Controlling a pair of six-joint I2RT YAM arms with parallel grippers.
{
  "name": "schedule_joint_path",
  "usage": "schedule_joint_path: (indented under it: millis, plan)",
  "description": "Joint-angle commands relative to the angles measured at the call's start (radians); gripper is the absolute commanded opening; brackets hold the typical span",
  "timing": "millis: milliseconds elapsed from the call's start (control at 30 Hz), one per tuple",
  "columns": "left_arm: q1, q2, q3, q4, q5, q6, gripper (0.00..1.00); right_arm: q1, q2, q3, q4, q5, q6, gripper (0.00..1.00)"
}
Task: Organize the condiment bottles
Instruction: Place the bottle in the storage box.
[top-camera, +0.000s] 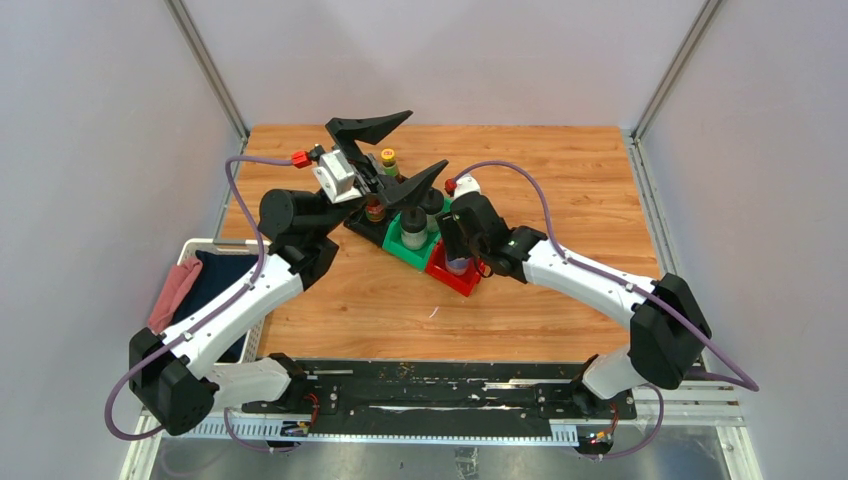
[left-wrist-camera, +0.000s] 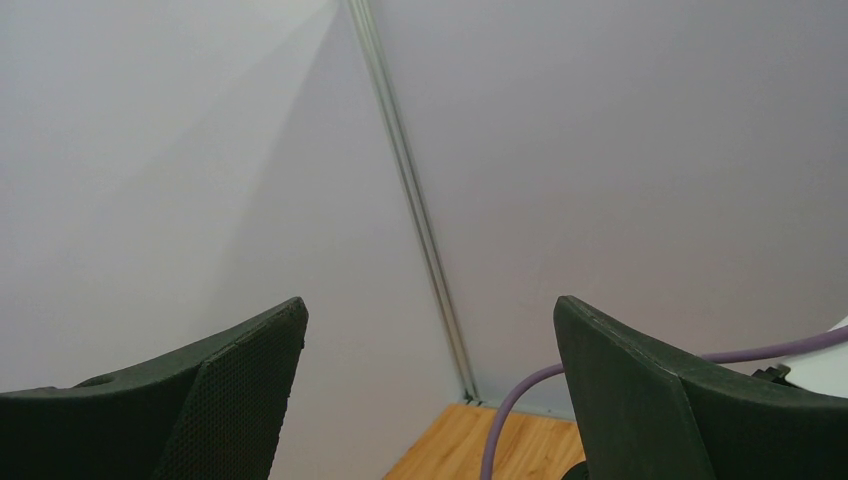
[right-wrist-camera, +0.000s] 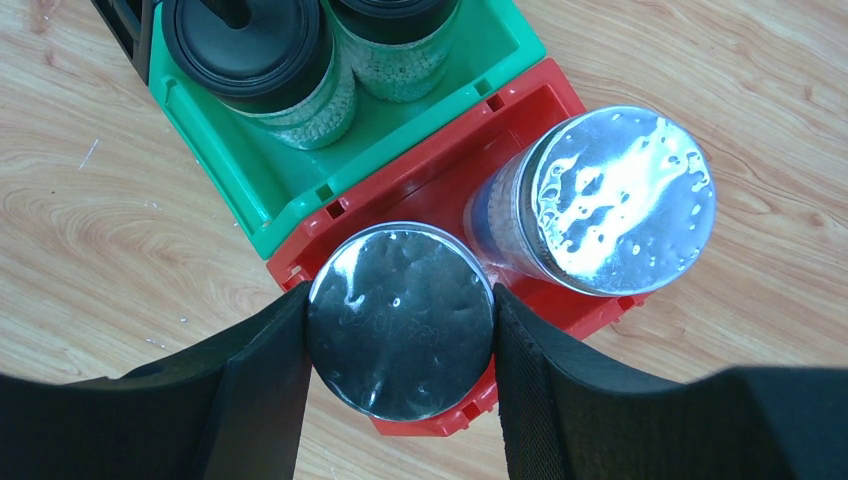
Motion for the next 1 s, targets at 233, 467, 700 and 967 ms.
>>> schedule_joint_path:
  millis: [233,467,700,967]
  plan:
    - [-0.006,0.009,0.011,0.004,-0.002,-0.003,1.0,-0.012,0.016,0.007,0.022,0.03,0.02,0.35]
    - [-0.006,0.012,0.013,0.005,0.001,-0.003,1.0,-0.013,0.017,0.009,0.02,0.034,0.023,0.41]
    - [-0.005,0.017,0.015,0.007,0.006,-0.003,1.0,-0.014,0.016,0.009,0.02,0.039,0.022,0.47]
    - [-0.007,0.018,0.015,0.007,0.007,-0.003,1.0,-0.014,0.018,0.01,0.018,0.043,0.022,0.46]
